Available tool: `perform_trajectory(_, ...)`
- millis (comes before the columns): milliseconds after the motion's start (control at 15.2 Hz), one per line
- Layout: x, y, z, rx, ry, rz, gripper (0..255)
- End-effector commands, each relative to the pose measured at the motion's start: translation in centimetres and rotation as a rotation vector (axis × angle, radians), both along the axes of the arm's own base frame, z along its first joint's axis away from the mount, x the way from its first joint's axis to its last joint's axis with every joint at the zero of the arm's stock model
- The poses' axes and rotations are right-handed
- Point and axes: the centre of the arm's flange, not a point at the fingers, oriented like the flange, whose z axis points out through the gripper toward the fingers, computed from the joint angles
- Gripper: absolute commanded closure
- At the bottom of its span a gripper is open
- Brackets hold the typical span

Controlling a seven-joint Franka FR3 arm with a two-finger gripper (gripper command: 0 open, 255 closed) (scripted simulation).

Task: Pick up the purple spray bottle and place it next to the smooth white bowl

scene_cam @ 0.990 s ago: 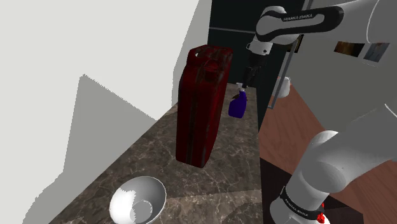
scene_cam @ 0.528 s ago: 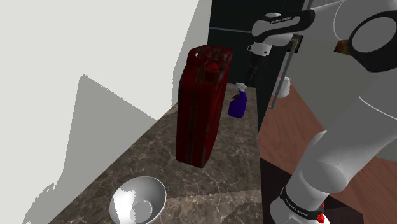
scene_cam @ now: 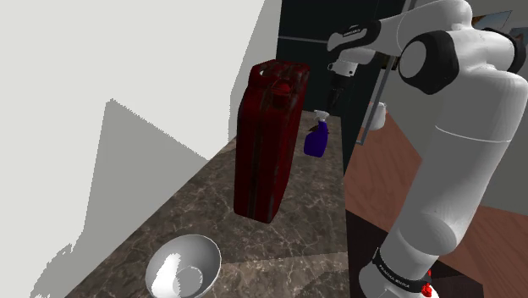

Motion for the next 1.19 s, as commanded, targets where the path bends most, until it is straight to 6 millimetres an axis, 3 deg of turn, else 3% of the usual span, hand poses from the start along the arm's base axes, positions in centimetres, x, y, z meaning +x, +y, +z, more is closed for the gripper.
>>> perform_trajectory(0,0.2,-0.1,-0.9,0.0,-0.001,0.003,0)
perform_trajectory(330,0.4,0.1,-3.3,0.0,-0.001,0.003,0)
perform_trajectory(792,0.4,0.1,-3.3,0.0,-0.001,0.003,0)
perform_trajectory(858,0.4,0.1,-3.3,0.0,-0.001,0.003,255)
perform_trajectory(1122,0.4,0.1,-3.3,0.0,-0.001,0.003,255)
